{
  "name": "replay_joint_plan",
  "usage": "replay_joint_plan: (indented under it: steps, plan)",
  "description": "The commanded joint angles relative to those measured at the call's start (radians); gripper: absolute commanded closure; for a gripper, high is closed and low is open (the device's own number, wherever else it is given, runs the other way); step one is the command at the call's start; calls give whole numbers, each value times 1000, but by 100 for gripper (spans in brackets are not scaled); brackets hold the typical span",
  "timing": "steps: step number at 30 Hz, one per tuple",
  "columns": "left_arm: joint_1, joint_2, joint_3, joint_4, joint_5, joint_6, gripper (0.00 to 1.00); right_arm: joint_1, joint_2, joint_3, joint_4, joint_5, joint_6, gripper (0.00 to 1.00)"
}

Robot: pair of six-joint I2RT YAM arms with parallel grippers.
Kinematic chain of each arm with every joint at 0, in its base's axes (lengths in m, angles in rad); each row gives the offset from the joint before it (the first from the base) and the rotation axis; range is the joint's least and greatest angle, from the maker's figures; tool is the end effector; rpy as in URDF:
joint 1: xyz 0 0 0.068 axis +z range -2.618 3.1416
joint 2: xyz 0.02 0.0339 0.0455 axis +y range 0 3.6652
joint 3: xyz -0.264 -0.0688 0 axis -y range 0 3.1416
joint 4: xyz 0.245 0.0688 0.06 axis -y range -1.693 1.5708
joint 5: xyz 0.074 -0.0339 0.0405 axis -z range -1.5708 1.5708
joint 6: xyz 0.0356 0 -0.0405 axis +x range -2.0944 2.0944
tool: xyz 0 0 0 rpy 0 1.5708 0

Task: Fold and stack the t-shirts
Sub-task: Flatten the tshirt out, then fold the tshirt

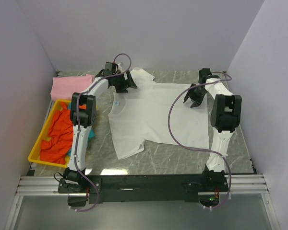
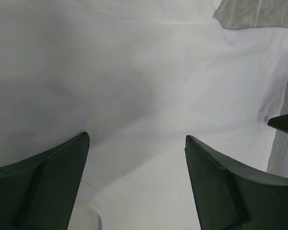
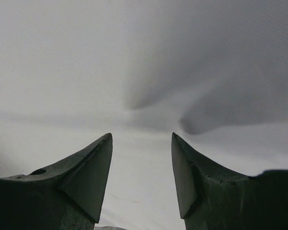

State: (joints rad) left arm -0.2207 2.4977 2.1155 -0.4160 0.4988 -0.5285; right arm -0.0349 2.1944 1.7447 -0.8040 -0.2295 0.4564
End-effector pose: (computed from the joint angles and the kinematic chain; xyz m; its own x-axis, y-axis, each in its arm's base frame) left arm 0.5371 -0.1380 0.1609 -0.8646 -0.2598 -0.4300 0.0950 0.7559 -0.6478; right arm 0.4548 -0.0078 0.1721 -0.8686 0.4598 -0.1846 0.3854 0.8612 0.3314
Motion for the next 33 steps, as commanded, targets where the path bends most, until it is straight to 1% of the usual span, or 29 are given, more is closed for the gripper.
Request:
replay_joint_plan:
  steps: [1,3,5,8,9,10,12,13,14,15,16,17,18,19,20,21,23,24,25,26,27,29,30,31,33]
  plan:
    - [12,-89,23,-14,-57,58,12,6,-54,105,-37,-14,8,41]
    - [12,-131,18,-14,-83,59,12,6,-91,124,-63,-7,1,41]
    - [12,-210,-17,-7,-109,64,12,6,-145,122,-75,1,-7,41]
    - [7,-344,-121,-6,-175,71,12,6,-212,37,-58,10,-9,41]
    - [4,-379,-153,-7,-198,74,12,6,-260,3,-48,10,-9,41]
    - [-5,-451,-228,-9,-239,79,12,6,-284,-67,-41,10,-5,41]
    - [-19,-525,-313,-29,-293,97,13,6,-356,-144,-8,12,-2,41]
    - [-38,-595,-398,-41,-348,102,13,6,-376,-215,2,16,-2,41]
    - [-49,-627,-443,-53,-373,102,14,6,-412,-249,20,19,-4,41]
    - [-61,-661,-486,-88,-394,102,16,7,-430,-282,31,22,-2,41]
    - [-84,-719,-573,-105,-426,93,17,6,-443,-336,43,27,-4,41]
    - [-98,-752,-622,-119,-436,85,18,6,-468,-362,51,27,-2,41]
    - [-109,-782,-722,-142,-442,76,21,6,-479,-387,57,28,-1,41]
    - [-133,-847,-773,-151,-447,47,21,6,-492,-428,71,27,1,41]
    - [-144,-882,-826,-158,-448,30,25,6,-510,-448,75,24,7,41]
    - [-166,-955,-927,-164,-445,12,26,6,-521,-479,81,22,8,41]
    - [-184,-1029,-1023,-168,-427,-43,28,6,-541,-505,97,10,16,41]
    - [-198,-1101,-1101,-181,-418,-63,32,6,-545,-523,100,9,19,41]
    - [-204,-1134,-1135,-188,-408,-103,34,6,-551,-531,106,4,22,41]
    - [-209,-1166,-1169,-198,-396,-123,38,6,-559,-539,109,1,24,41]
    - [-218,-1222,-1227,-207,-394,-143,40,6,-562,-548,111,-1,25,41]
    - [-224,-1272,-1287,-228,-393,-221,43,6,-570,-559,114,-1,27,41]
    - [-230,-1310,-1345,-222,-372,-240,44,6,-573,-567,117,1,27,41]
    - [-236,-1329,-1368,-219,-362,-273,44,6,-575,-573,120,1,27,41]
    - [-261,-1361,-1408,-228,-356,-292,45,6,-579,-583,123,-2,28,41]
